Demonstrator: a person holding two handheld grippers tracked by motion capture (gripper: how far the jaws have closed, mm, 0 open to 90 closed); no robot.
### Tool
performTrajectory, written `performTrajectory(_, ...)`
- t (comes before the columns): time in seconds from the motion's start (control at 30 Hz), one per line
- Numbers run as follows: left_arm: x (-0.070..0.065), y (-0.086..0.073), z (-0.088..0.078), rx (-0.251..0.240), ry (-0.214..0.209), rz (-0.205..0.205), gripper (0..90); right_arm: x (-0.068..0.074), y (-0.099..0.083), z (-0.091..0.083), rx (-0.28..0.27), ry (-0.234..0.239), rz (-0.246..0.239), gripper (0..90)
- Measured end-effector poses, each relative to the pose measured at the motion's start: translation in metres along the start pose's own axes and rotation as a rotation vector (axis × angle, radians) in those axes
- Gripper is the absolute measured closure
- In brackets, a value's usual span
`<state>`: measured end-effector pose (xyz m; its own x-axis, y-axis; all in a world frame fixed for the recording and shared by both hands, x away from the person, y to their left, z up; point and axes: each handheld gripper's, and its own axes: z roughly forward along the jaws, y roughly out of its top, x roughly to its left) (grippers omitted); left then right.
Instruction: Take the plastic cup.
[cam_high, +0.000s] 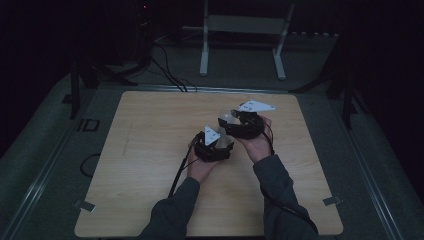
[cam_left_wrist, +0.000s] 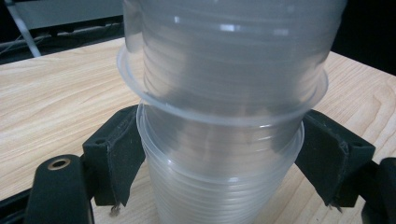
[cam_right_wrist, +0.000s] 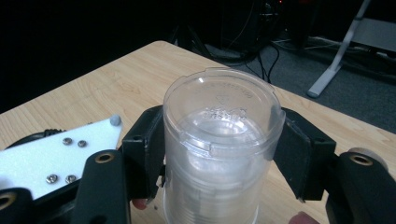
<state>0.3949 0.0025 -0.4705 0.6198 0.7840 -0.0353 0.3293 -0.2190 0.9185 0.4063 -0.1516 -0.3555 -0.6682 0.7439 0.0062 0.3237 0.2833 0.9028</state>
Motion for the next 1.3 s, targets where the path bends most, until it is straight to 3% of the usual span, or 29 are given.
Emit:
performTrajectory(0.37, 0.001, -0.001, -0.002, 0.017, 0.001, -0.004, 19.3, 0.001, 0.006, -0.006, -0.03, -0.008, -0.003, 38.5)
performTrajectory(0.73, 0.004, 0.001, -0.014, 0.019, -0.007, -0.011, 17.8, 0.001, 0.013, -0.014, -0.059, -0.016, -0.003, 38.6)
performTrajectory(1.07, 0.007, 0.0, -0.023, 0.027, 0.003, -0.014, 17.8, -0.003, 0.017, -0.021, -0.105, 0.003, 0.048, 38.6)
performTrajectory(1.3, 0.006, -0.001, -0.028, 0.028, -0.002, -0.014, 20.9, -0.003, 0.02, -0.028, -0.119, 0.006, 0.043, 38.6)
